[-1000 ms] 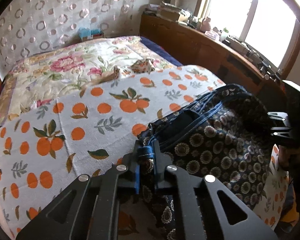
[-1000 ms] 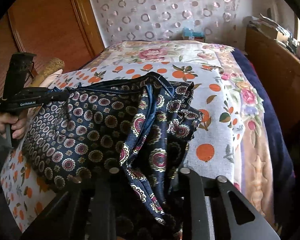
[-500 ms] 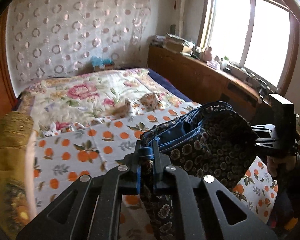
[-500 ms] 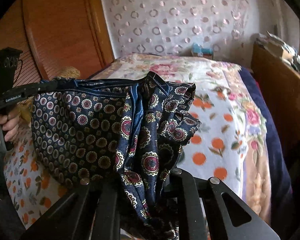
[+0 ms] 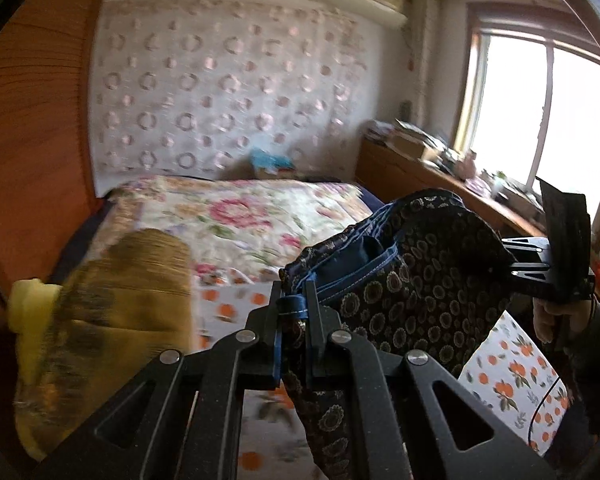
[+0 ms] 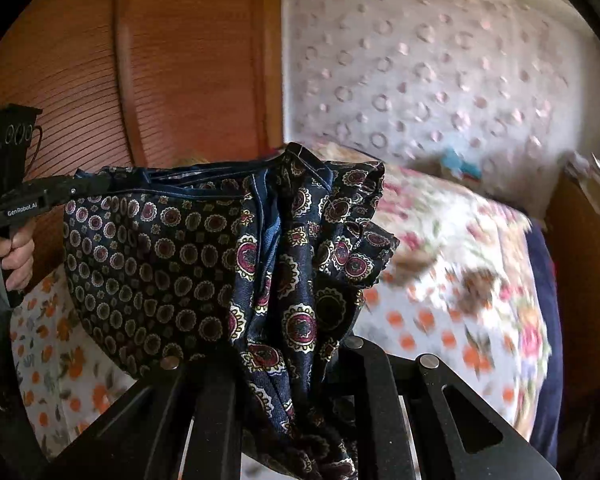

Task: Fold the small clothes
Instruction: 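Carry the shirt bundle with both grippers toward the yellow cloth by the wardrobe, then lower the shirt bundle onto the stack and open both grippers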

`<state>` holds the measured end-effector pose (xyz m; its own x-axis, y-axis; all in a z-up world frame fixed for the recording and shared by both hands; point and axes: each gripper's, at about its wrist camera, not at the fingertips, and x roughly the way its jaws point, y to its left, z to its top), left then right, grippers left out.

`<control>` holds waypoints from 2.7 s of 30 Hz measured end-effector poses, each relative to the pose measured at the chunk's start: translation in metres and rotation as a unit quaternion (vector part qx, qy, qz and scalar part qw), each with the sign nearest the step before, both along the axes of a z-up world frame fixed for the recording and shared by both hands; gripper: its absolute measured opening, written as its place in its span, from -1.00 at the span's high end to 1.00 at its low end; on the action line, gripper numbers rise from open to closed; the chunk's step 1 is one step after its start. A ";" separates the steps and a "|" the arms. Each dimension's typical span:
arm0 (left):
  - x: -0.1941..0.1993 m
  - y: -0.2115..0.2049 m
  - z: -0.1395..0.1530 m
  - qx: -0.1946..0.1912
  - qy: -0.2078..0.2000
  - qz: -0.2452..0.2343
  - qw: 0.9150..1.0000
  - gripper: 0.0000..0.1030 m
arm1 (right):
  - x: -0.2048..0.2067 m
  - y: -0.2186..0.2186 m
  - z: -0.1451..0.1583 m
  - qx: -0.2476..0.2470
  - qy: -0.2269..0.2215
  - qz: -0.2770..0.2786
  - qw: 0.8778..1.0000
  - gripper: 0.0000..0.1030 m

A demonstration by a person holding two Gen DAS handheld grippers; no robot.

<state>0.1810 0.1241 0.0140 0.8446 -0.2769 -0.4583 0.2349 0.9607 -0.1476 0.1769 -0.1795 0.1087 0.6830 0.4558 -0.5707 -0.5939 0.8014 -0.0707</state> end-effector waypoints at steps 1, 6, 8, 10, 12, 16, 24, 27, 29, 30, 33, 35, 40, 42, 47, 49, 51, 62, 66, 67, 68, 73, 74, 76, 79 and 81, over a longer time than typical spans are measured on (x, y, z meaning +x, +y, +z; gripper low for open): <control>-0.001 0.005 0.000 -0.001 -0.003 0.007 1.000 0.84 | 0.008 0.009 0.003 -0.004 -0.006 0.012 1.000 0.77; -0.011 0.043 0.007 -0.005 -0.028 0.058 0.998 0.84 | 0.042 0.050 0.018 -0.023 -0.033 0.061 0.997 0.77; -0.015 0.060 0.007 -0.009 -0.034 0.079 0.996 0.84 | 0.058 0.067 0.023 -0.029 -0.044 0.082 0.995 0.77; -0.019 0.076 0.005 -0.013 -0.037 0.102 0.994 0.84 | 0.076 0.083 0.025 -0.039 -0.052 0.102 0.993 0.77; -0.022 0.088 0.000 -0.015 -0.034 0.120 0.992 0.84 | 0.092 0.097 0.027 -0.047 -0.058 0.123 0.990 0.77; -0.032 0.109 -0.014 -0.026 -0.027 0.153 0.987 0.84 | 0.123 0.134 0.030 -0.057 -0.064 0.166 0.982 0.77; -0.044 0.144 -0.061 -0.033 0.019 0.216 0.976 0.84 | 0.181 0.227 0.014 -0.080 -0.062 0.208 0.973 0.71; -0.044 0.149 -0.073 -0.035 0.035 0.225 0.973 0.84 | 0.191 0.249 0.008 -0.083 -0.048 0.202 0.975 0.35; -0.045 0.154 -0.086 -0.035 0.047 0.231 0.971 0.84 | 0.196 0.254 0.008 -0.087 -0.051 0.182 0.978 0.08; -0.046 0.154 -0.089 -0.034 0.050 0.233 0.971 0.84 | 0.198 0.250 0.009 -0.081 -0.052 0.174 0.980 -0.09; -0.047 0.156 -0.090 -0.031 0.052 0.235 0.970 0.84 | 0.202 0.243 0.006 -0.050 -0.053 0.159 0.985 -0.24; -0.047 0.154 -0.090 -0.020 0.052 0.240 0.969 0.82 | 0.203 0.240 -0.007 -0.047 -0.035 0.165 0.985 -0.24; -0.051 0.155 -0.085 -0.007 0.043 0.243 0.969 0.47 | 0.215 0.257 -0.059 -0.048 0.029 0.193 0.980 -0.24; -0.055 0.158 -0.080 -0.002 0.033 0.249 0.968 0.14 | 0.225 0.266 -0.081 -0.049 0.053 0.191 0.979 -0.16; -0.066 0.159 -0.068 0.004 0.016 0.249 0.968 -0.59 | 0.246 0.289 -0.119 -0.055 0.049 0.169 0.983 -0.16; -0.068 0.157 -0.065 0.008 0.015 0.246 0.969 -0.60 | 0.242 0.283 -0.122 -0.050 0.041 0.163 0.985 -0.16; -0.069 0.154 -0.063 0.014 0.015 0.244 0.970 -0.61 | 0.242 0.283 -0.122 -0.047 0.037 0.154 0.986 -0.16; -0.085 0.123 -0.047 0.044 0.000 0.226 0.973 -0.62 | 0.131 0.216 -0.105 0.009 0.021 0.115 0.993 -0.16; -0.091 0.109 -0.041 0.046 -0.003 0.215 0.975 -0.62 | 0.105 0.191 -0.103 0.020 0.018 0.099 0.995 -0.16; -0.094 0.104 -0.040 0.049 -0.004 0.210 0.976 -0.62 | 0.098 0.186 -0.102 0.022 0.017 0.096 0.995 -0.16; -0.095 0.100 -0.040 0.049 -0.005 0.206 0.977 -0.62 | 0.090 0.180 -0.101 0.024 0.014 0.093 0.995 -0.16; -0.104 0.076 -0.040 0.058 -0.004 0.187 0.981 -0.62 | 0.051 0.152 -0.095 0.032 0.005 0.070 0.997 -0.32; -0.106 0.071 -0.041 0.056 -0.003 0.180 0.982 -0.62 | 0.043 0.146 -0.094 0.034 0.005 0.067 0.997 -0.39; -0.107 0.062 -0.041 0.055 -0.001 0.170 0.984 -0.62 | 0.026 0.131 -0.091 0.041 0.001 0.058 0.997 -0.51; -0.112 0.047 -0.044 0.053 -0.002 0.153 0.987 -0.62 | 0.006 0.114 -0.092 0.047 -0.006 0.036 0.998 -0.64; -0.116 0.034 -0.045 0.054 -0.003 0.139 0.989 -0.62 | -0.008 0.102 -0.093 0.052 -0.012 0.021 0.998 -0.67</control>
<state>0.0654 0.1583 -0.0312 0.8837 0.0168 -0.4677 -0.0406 0.9983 -0.0408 0.1685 -0.0773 0.0159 0.6748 0.5402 -0.5028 -0.6263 0.7796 -0.0029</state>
